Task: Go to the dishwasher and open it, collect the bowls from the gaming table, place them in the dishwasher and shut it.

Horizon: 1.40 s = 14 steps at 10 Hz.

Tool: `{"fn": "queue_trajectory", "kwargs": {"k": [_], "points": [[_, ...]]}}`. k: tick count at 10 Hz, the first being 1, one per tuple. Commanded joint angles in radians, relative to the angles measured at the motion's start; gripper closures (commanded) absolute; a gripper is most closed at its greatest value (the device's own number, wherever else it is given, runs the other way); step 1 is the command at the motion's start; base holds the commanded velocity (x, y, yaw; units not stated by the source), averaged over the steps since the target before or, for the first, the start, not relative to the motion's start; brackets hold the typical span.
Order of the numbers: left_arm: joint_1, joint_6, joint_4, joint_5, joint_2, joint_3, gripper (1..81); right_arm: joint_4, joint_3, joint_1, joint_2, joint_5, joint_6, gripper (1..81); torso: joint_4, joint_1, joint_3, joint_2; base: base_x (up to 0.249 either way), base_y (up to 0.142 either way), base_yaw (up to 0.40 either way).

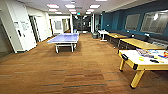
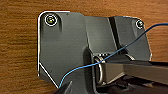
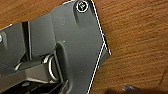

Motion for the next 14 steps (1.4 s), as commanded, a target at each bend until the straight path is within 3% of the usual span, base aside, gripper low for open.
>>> {"fn": "queue_trajectory", "kwargs": {"k": [1, 2, 4, 7, 10, 14], "points": [[-0.044, 0.003, 0.01, 0.052, -0.011, 0.004, 1.0, -0.012, 0.21, 0.025, -0.112, 0.011, -0.009, 1.0, 0.0, 0.0, 0.0, 0.0, 0.175, 0.0, 0.0], [-0.045, 0.003, 0.01, 0.052, -0.011, 0.004, 1.0, -0.006, 0.27, 0.029, -0.146, 0.011, -0.009, 1.0, 0.0, 0.0, 0.0, 0.0, 0.175, 0.0, 0.0], [-0.045, 0.003, 0.01, 0.052, -0.008, 0.004, 1.0, -0.011, 0.246, 0.031, -0.121, 0.008, -0.01, 1.0, 0.0, 0.0, 0.0, 0.0, 0.175, 0.0, 0.0], [-0.045, 0.003, 0.01, 0.052, -0.008, 0.004, 1.0, -0.012, 0.131, 0.028, -0.036, 0.011, -0.007, 1.0, 0.0, 0.0, 0.0, 0.0, 0.175, 0.0, 0.0], [-0.045, 0.003, 0.01, 0.052, -0.008, 0.004, 1.0, -0.004, -0.079, 0.028, 0.07, 0.011, -0.001, 1.0, 0.0, 0.0, 0.0, 0.0, 0.175, 0.0, 0.0], [-0.045, 0.003, 0.011, 0.054, -0.008, 0.004, 1.0, 0.003, -0.104, 0.018, 0.093, 0.009, -0.001, 1.0, 0.0, 0.001, 0.0, 0.0, 0.132, 0.0, 0.0]]}}
